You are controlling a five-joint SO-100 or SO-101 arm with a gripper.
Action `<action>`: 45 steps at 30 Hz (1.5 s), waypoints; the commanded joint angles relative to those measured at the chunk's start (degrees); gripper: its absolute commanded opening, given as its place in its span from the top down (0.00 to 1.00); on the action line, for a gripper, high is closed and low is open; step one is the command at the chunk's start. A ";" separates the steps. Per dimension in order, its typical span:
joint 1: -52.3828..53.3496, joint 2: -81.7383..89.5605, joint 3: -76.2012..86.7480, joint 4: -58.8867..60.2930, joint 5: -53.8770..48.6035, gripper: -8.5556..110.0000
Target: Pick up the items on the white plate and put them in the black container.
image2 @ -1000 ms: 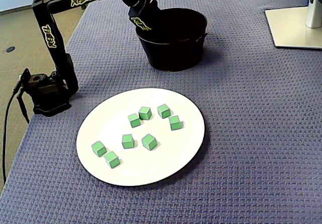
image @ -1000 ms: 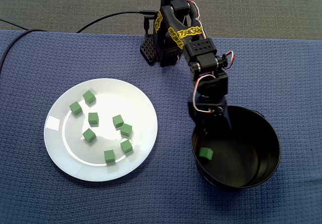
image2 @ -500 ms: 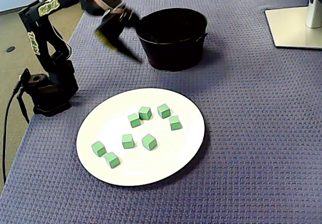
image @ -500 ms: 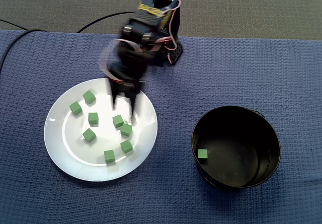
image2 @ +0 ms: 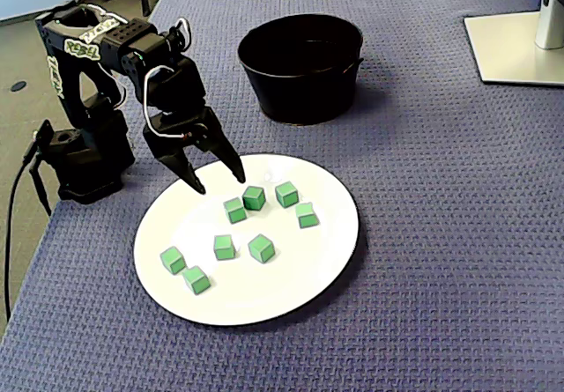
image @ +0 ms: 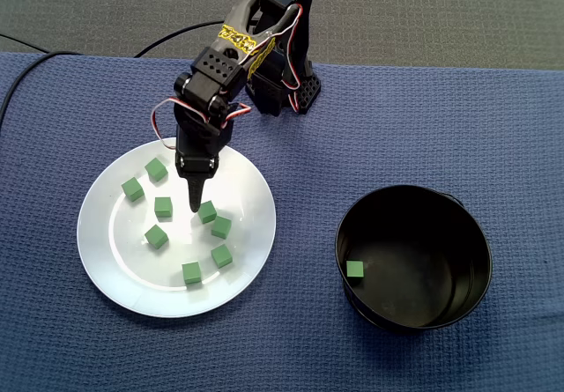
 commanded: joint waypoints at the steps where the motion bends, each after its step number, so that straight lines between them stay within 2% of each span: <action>1: -1.05 -1.41 2.11 -2.37 0.09 0.77; 8: -0.53 -5.10 4.92 -8.96 -2.72 0.77; 17: -3.08 -8.44 4.13 -10.81 -2.37 0.79; 33: -4.13 -9.23 5.71 -15.03 -3.78 0.93; 37: -3.87 -9.40 6.86 -16.61 -4.48 0.93; 40: -2.72 -6.86 5.36 -14.06 -4.39 0.93; 45: -2.55 7.21 -10.90 -2.55 -3.60 0.93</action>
